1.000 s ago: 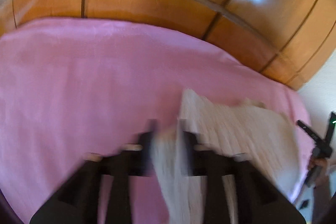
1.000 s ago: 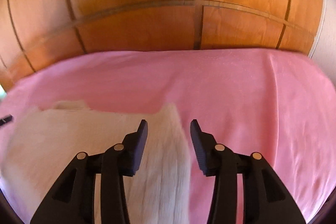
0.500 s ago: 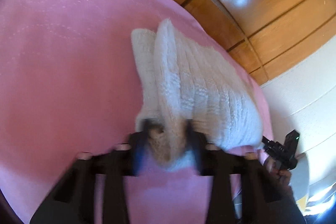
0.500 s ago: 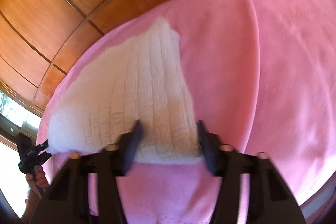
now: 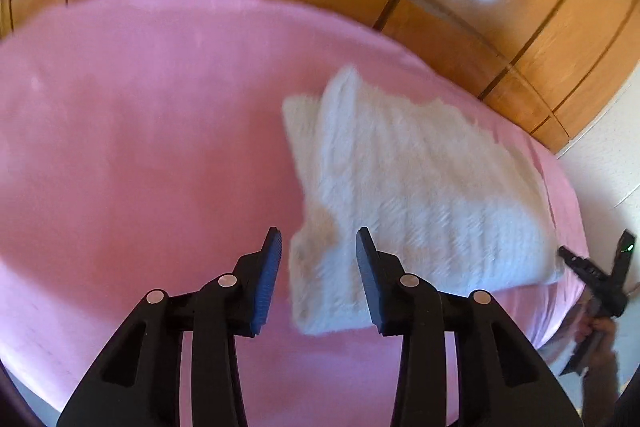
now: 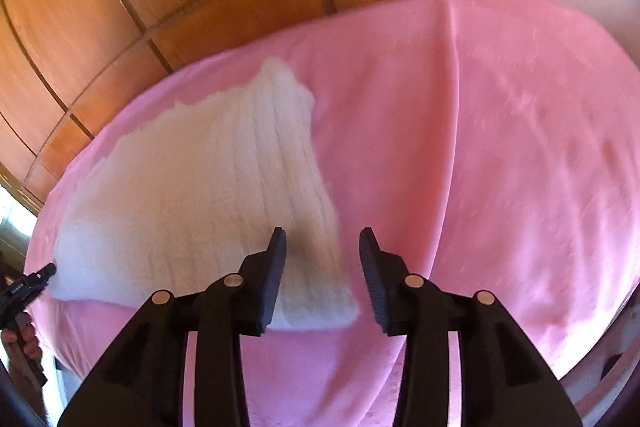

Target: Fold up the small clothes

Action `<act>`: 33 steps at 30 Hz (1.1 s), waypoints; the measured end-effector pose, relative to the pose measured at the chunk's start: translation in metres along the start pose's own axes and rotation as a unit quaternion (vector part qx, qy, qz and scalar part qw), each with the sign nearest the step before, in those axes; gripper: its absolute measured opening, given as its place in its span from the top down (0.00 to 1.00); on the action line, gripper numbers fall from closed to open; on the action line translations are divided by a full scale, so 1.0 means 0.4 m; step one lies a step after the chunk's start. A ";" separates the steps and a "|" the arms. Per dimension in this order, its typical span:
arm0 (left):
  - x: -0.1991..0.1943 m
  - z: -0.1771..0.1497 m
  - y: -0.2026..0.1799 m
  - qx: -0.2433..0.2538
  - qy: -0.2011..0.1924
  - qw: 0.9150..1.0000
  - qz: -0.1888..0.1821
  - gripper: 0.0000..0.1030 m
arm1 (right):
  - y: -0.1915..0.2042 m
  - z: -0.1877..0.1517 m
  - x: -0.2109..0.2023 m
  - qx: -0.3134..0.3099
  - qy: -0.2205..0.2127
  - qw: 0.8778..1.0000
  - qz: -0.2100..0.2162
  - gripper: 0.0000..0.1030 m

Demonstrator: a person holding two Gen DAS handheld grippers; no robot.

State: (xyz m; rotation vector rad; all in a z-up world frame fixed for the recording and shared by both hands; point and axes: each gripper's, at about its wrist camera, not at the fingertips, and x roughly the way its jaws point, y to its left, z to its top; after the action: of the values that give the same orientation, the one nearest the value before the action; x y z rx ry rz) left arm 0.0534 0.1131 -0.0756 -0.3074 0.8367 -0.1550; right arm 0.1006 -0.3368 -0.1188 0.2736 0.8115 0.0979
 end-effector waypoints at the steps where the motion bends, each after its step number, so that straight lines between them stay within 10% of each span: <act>1: -0.009 0.008 -0.015 0.006 -0.011 1.000 0.001 0.64 | 0.030 0.011 -0.015 -0.014 -0.014 1.000 0.007 0.58; 5: -0.014 0.029 -0.114 0.056 -0.047 0.997 0.019 0.43 | 0.182 0.022 -0.025 -0.079 -0.031 0.995 0.052 0.43; 12: 0.082 0.031 -0.229 0.098 -0.035 0.994 0.045 0.42 | 0.391 -0.004 0.046 -0.162 -0.020 0.984 0.077 0.34; 33: 0.167 -0.035 -0.207 0.104 -0.018 0.992 0.065 0.37 | 0.317 -0.072 0.156 -0.137 0.001 0.988 0.071 0.22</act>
State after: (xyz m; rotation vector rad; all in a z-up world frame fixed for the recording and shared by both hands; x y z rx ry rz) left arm 0.0858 0.0150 -0.1042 -0.0582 0.7955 -0.1135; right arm 0.1249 -0.1972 -0.1463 0.0718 0.7695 0.3408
